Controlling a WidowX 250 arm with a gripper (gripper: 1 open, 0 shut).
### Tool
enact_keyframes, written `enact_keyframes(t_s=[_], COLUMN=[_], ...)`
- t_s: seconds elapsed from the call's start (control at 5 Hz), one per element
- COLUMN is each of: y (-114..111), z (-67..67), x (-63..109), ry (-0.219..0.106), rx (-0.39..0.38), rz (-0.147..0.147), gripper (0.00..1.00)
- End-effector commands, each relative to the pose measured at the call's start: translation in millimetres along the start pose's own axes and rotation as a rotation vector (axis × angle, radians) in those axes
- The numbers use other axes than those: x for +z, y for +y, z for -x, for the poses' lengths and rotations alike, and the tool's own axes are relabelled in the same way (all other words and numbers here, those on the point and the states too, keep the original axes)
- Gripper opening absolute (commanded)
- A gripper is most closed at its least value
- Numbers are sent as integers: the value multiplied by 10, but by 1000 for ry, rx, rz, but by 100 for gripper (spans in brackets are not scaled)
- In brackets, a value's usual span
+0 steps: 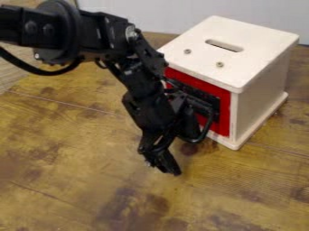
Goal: Open the drawer
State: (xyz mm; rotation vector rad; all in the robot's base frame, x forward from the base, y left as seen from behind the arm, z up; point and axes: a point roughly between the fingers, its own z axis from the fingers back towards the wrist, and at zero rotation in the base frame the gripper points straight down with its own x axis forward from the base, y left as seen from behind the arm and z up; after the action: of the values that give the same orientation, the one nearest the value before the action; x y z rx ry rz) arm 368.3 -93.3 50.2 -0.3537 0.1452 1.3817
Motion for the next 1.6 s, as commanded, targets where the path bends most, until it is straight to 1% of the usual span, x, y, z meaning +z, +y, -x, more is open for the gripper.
enact_keyframes(t_s=[0.0,0.2,0.6,1.0,1.4], y=[-33,-3,-75,-22,-139], z=[150,120,133,-20,-45], x=[247,284,152,285,298], ry=[2,-9,-12,-19,-35], rx=[-43,-41,-103,-133,-97], rz=[63,68,59,60,79], gripper=[100,100,100,100,100])
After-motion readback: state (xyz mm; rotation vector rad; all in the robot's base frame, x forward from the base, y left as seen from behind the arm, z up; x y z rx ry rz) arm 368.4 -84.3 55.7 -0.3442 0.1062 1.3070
